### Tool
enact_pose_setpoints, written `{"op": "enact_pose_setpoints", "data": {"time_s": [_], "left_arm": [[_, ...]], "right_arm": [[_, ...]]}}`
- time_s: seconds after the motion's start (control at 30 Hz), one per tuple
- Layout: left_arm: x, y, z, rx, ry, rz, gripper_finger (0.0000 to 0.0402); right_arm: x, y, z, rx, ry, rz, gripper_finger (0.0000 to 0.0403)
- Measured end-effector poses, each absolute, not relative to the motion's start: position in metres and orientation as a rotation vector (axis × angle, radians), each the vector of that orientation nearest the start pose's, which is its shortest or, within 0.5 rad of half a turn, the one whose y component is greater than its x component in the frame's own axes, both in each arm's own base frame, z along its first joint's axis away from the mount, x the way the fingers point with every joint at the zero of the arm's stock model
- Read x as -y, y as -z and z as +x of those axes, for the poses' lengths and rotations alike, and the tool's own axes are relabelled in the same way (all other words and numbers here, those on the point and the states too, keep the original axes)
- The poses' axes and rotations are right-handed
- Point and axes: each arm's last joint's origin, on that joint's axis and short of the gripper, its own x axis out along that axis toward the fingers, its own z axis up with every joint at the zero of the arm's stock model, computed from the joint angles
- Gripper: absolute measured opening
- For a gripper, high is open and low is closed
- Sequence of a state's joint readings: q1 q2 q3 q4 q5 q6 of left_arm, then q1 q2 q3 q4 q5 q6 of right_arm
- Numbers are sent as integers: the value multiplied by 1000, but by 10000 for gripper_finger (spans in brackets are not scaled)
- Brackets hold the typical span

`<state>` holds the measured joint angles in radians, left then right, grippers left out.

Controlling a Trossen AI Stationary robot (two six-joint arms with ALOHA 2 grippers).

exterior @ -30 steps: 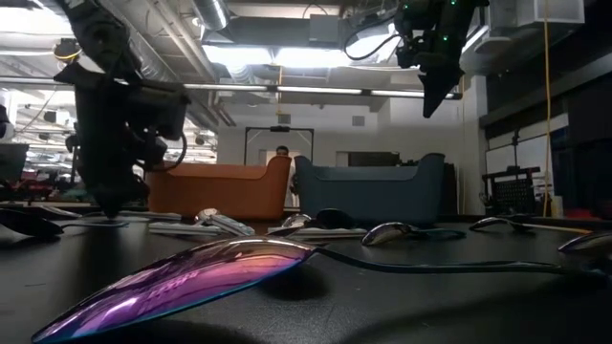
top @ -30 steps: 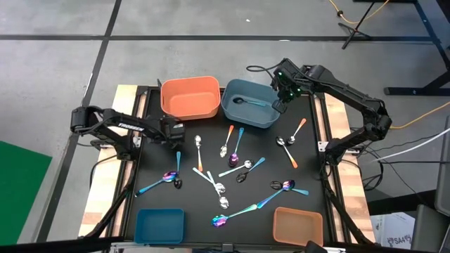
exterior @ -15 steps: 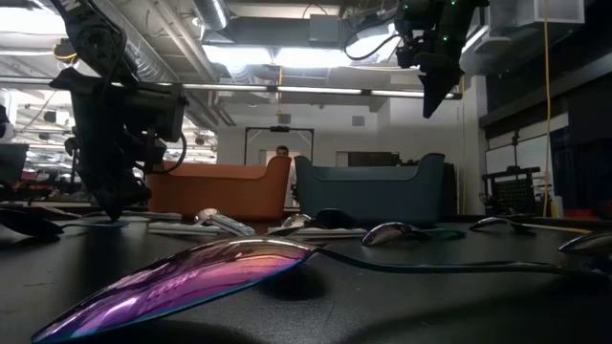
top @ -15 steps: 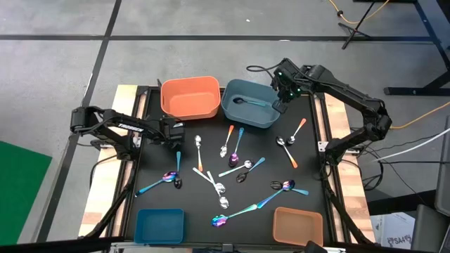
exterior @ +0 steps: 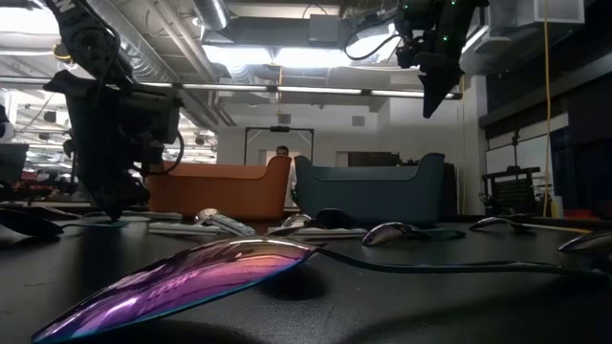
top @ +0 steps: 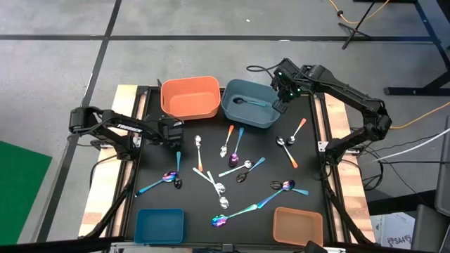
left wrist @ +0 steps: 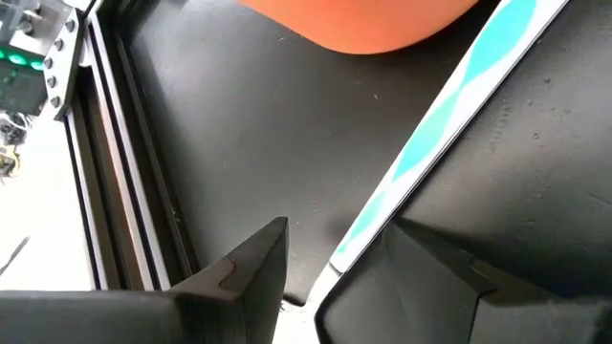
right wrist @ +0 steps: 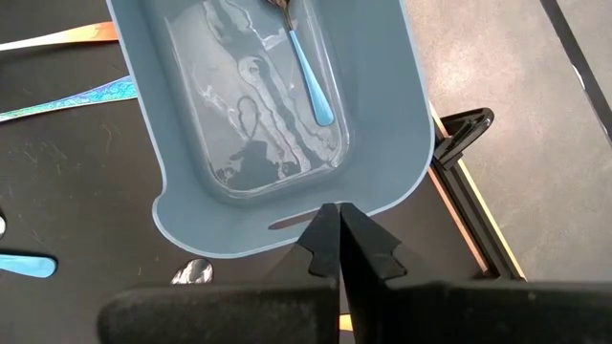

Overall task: Sort silverware by color (type)
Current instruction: Put the white patterned spoon into the top orange bin

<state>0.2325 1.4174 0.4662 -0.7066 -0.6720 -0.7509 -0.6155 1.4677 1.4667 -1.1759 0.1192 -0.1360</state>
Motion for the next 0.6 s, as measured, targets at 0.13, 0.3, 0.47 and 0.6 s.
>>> {"op": "enact_pose_setpoints", "data": {"time_s": [0.13,0.3,0.47,0.6], "left_arm": [[-55,-109,155,-1278,-1233,-176,172],[-55,-109,156,-1276,-1228,-186,137],[-55,-108,156,-1275,-1222,-196,97],[-55,-108,157,-1270,-1218,-195,71]], "right_arm": [[162,-337,222,-1202,565,180,0],[162,-337,222,-1202,565,180,0],[162,-337,222,-1202,564,180,0],[162,-337,222,-1202,564,180,0]]}}
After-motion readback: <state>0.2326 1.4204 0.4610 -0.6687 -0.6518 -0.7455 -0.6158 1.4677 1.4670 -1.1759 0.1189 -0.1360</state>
